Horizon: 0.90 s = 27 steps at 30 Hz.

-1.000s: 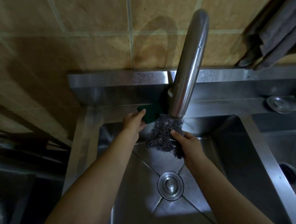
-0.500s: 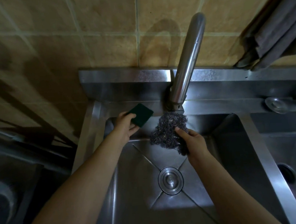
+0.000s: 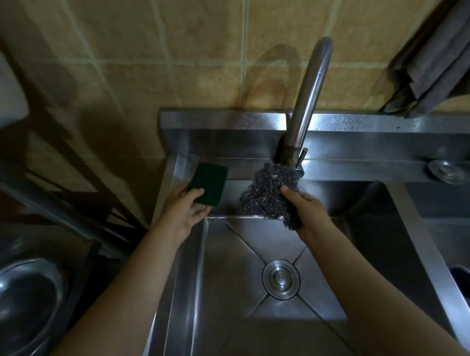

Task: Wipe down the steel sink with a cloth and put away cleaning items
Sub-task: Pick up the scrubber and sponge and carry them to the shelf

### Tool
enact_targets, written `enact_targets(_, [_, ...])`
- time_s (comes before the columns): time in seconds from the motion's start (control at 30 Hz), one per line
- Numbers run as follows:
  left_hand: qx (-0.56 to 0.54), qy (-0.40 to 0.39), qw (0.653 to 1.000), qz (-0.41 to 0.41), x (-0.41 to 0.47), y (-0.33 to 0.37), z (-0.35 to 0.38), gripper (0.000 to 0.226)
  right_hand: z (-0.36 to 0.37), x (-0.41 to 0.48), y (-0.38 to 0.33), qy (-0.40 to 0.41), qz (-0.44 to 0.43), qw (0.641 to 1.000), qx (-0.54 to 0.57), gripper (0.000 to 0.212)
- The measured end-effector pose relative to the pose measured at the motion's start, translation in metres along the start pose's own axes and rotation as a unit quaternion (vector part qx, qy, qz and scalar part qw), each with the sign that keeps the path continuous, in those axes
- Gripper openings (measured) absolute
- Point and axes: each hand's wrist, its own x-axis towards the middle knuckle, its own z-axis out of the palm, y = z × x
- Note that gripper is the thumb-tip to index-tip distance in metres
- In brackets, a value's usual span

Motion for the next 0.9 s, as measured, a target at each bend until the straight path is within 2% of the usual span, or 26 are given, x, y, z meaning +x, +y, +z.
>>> enact_targets(0.1, [-0.006, 0.002, 1.0, 0.01, -0.022, 0.008, -0.013, 0.018, 0.01, -0.009, -0.005, -0.019, -0.008, 1.0, -0.003, 0.013])
enact_targets(0.23, [-0.036, 0.03, 0.998, 0.035, -0.053, 0.019, -0.028, 0.012, 0.026, -0.024, -0.011, -0.072, 0.001, 0.997, 0.007, 0.034])
enact_targets(0.47, [-0.07, 0.11, 0.984, 0.124, -0.121, 0.028, -0.051, 0.009, 0.054, -0.047, -0.028, -0.18, 0.003, 0.984, 0.005, 0.026])
enact_targets(0.6, [-0.119, 0.189, 0.962, 0.154, -0.173, 0.023, -0.058, 0.008, 0.06, -0.069, -0.035, -0.247, 0.021, 0.968, -0.028, 0.037])
enact_targets(0.7, [-0.144, 0.244, 0.942, 0.181, -0.211, 0.013, -0.058, 0.007, 0.064, -0.089, -0.042, -0.293, 0.014, 0.953, -0.072, 0.016])
enact_targets(0.77, [-0.167, 0.281, 0.925, 0.192, -0.236, 0.006, -0.055, 0.007, 0.068, -0.1, -0.045, -0.309, 0.013, 0.946, -0.095, 0.015])
enact_targets(0.8, [-0.179, 0.298, 0.917, 0.197, -0.249, 0.003, -0.053, 0.007, 0.07, -0.107, -0.046, -0.32, 0.013, 0.942, -0.103, 0.016])
enact_targets(0.9, [-0.208, 0.338, 0.893, 0.214, -0.29, 0.0, -0.049, 0.007, 0.08, -0.128, -0.042, -0.366, 0.033, 0.923, -0.113, 0.037])
